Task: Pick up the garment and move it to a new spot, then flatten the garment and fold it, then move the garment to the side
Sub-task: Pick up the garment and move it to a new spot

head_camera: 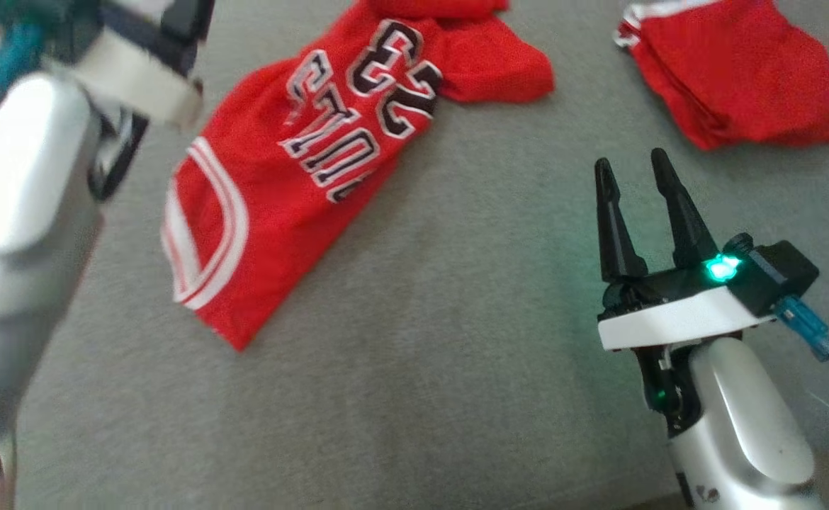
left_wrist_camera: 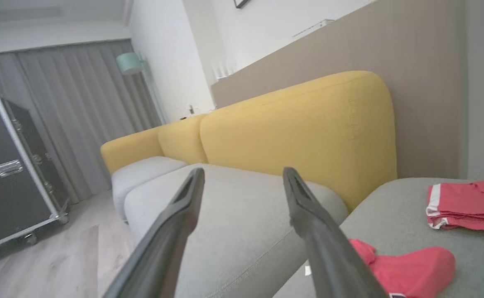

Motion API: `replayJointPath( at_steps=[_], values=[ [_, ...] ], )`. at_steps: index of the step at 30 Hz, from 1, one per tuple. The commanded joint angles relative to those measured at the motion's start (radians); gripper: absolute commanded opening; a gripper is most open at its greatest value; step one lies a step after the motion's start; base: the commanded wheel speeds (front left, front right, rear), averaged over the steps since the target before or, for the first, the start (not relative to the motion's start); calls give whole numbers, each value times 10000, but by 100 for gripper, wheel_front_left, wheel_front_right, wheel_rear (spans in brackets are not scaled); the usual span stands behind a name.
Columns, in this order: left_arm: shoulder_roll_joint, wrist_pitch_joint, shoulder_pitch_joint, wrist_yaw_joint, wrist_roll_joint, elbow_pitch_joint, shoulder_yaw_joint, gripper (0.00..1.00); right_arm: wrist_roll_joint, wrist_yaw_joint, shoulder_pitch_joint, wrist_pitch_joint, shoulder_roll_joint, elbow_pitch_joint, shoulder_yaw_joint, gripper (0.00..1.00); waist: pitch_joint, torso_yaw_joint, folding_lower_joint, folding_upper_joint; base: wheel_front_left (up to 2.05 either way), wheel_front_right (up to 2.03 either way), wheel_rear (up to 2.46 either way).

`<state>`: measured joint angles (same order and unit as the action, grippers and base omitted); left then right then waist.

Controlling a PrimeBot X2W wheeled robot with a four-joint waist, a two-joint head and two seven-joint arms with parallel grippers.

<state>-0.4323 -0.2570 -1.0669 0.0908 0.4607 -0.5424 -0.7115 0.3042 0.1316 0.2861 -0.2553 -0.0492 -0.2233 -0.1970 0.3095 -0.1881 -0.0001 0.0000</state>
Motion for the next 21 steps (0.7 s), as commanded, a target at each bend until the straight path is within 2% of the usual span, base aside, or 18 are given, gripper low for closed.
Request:
replayJointPath(
  at_steps=[1, 6, 11, 16, 19, 21],
  values=[
    [-473, -43, -2, -113, 77, 393, 518, 100, -120, -9, 10, -65, -10, 238, -119, 100, -648, 676, 1, 0, 0, 0, 0],
    [-639, -45, 2267, -671, 430, 1581, 1383, 100, -523, -9, -262, -65, -10, -49, 196, 100, -1464, 1452, 1, 0, 0, 0, 0],
    [-419, -46, 4900, -1271, 698, 2901, 2204, 100, -701, -9, -663, -65, -10, -280, 452, 100, -2136, 1996, 1, 0, 0, 0, 0],
    [349, -46, 7424, -1853, 968, 4183, 3385, 100, -743, -9, -993, -65, -10, -413, 492, 100, -2499, 2176, 1, 0, 0, 0, 0],
    [972, -46, 8648, -1947, 913, 4737, 4038, 100, -729, -9, -1136, -65, -10, -441, 477, 100, -2572, 2185, 1, 0, 0, 0, 0],
    [1318, -46, 9200, -1858, 767, 4904, 4316, 100, -722, -9, -1176, -65, -10, -446, 450, 100, -2583, 2166, 1, 0, 0, 0, 0]
  ],
)
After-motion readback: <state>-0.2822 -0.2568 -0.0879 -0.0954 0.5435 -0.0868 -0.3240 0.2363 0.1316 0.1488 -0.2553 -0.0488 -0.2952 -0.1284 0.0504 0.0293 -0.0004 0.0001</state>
